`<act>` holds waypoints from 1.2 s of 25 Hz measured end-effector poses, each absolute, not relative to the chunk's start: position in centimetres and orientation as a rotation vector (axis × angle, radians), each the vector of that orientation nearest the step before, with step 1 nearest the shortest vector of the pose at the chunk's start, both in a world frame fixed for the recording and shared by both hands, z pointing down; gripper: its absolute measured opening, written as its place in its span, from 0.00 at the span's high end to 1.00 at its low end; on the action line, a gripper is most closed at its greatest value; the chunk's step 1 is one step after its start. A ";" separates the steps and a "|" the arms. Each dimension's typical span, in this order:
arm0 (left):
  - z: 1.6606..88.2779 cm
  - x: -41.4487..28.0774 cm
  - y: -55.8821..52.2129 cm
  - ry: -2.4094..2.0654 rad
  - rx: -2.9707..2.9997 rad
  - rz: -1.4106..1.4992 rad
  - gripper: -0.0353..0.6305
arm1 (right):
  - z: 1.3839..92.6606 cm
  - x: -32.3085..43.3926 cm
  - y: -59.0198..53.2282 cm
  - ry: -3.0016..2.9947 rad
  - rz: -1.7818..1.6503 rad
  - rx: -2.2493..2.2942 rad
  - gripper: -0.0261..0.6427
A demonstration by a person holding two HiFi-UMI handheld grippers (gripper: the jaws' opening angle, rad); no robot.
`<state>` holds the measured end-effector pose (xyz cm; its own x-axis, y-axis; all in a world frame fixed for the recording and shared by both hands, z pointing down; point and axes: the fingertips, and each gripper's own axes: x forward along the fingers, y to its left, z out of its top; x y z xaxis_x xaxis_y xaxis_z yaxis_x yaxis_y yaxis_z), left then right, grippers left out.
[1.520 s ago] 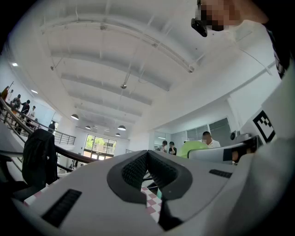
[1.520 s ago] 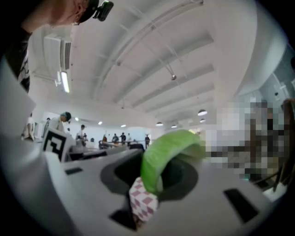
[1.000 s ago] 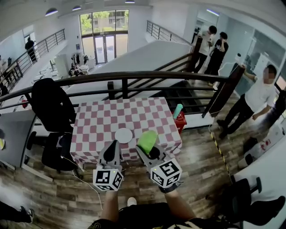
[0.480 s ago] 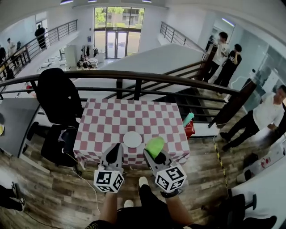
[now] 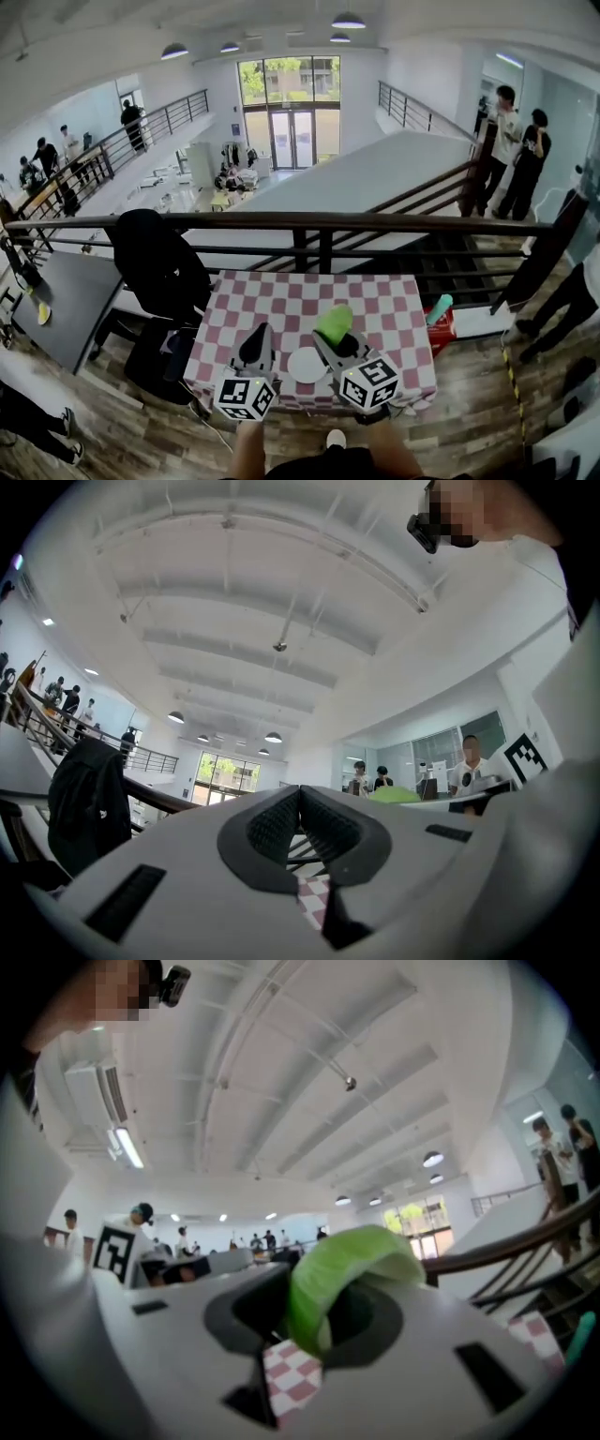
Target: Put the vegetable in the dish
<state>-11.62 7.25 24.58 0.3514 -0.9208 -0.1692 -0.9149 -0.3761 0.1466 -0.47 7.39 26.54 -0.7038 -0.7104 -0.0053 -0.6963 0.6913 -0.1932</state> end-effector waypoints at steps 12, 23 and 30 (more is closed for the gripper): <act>30.3 -10.3 -0.4 -1.743 2.404 -0.238 0.92 | 29.6 0.2 -1.3 2.827 -0.473 -0.957 0.79; 39.4 -11.0 -5.0 -1.632 2.316 -0.018 0.92 | 40.7 -0.3 -5.2 2.818 -0.864 -0.888 0.79; 46.3 -10.4 -6.5 -1.437 2.331 0.119 0.92 | 49.3 -0.3 -5.0 2.796 -1.153 -0.921 0.79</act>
<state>-10.42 -6.54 46.30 0.4684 -0.8395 0.2755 -0.8734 -0.3928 0.2879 -0.25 -4.98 49.27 -0.8300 -0.5079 0.2303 -0.5227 0.5644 -0.6390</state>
